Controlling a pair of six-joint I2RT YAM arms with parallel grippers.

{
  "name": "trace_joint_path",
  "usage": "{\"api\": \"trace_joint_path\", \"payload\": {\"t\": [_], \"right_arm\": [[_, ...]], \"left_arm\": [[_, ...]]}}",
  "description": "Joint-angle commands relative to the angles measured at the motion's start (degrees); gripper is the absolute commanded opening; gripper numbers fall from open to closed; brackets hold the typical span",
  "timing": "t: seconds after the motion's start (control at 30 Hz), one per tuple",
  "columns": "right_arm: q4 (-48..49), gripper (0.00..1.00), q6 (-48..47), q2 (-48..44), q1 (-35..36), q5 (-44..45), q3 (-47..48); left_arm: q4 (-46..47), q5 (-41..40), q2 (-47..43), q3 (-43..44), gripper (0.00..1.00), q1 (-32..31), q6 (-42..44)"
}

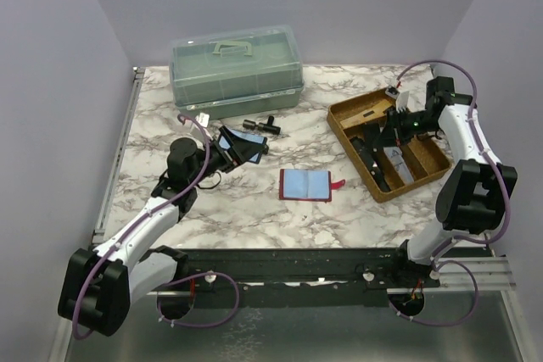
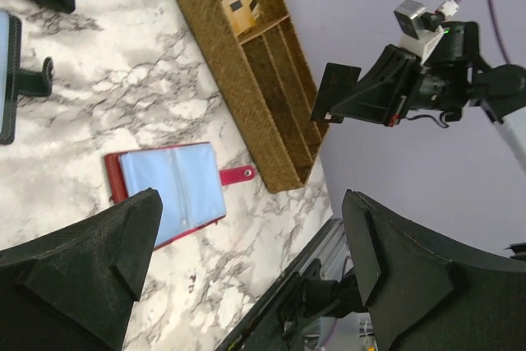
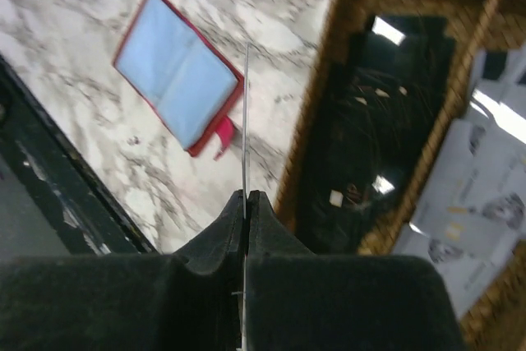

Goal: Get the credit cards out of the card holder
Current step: Place the credit card in the storage box.

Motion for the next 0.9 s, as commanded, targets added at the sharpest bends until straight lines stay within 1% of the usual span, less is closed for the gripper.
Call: {"api": "trace_joint_path", "payload": {"t": [0.0,0.13,0.3,0.4,0.53,0.7,0.8,0.83,0.87], "right_arm": [[-6.4,0.00,-5.3,-1.8,-0.9,13.2,0.8],[-6.7,0.00,-5.3,0.2,-1.0,14.4,0.5],[-5.7,0.00,-4.9,2.0,-1.0,16.8,-0.9],[-5.8,0.02,-5.4,3.3,-0.9,18.0,-1.3],[-6.4,0.03,-5.6,5.4,-0.9,17.5,-0.8],[-7.4,0.07,-5.9,8.2,-0.8,16.2,-0.3],[-7.9,0.12,-6.1,9.1,-0.2,16.0,-0.6],[-7.3,0.19,-5.3,9.2,-0.1,16.6,-0.5],[-6.3,0.29,-3.6,9.3,-0.1,18.3,-0.2]], "left_arm": [[-9.3,2.6,-0.9,3.2,0.99,1.0,5.1],[-12.8,2.7,-0.7,5.7,0.99,1.7,6.9],[-21.1,0.0,-0.9,9.4,0.99,2.4,10.1],[-24.0,-0.8,-1.4,10.0,0.99,2.7,11.3],[-24.6,-1.1,-3.2,9.3,0.99,3.2,10.5],[-24.4,-2.5,-5.6,7.3,0.99,5.0,6.8],[-24.1,-1.4,-6.0,6.9,0.99,5.8,6.3],[-24.1,-1.0,-5.8,7.0,0.99,6.1,6.3],[-24.2,-0.6,-5.6,7.1,0.99,6.2,6.3]]}}
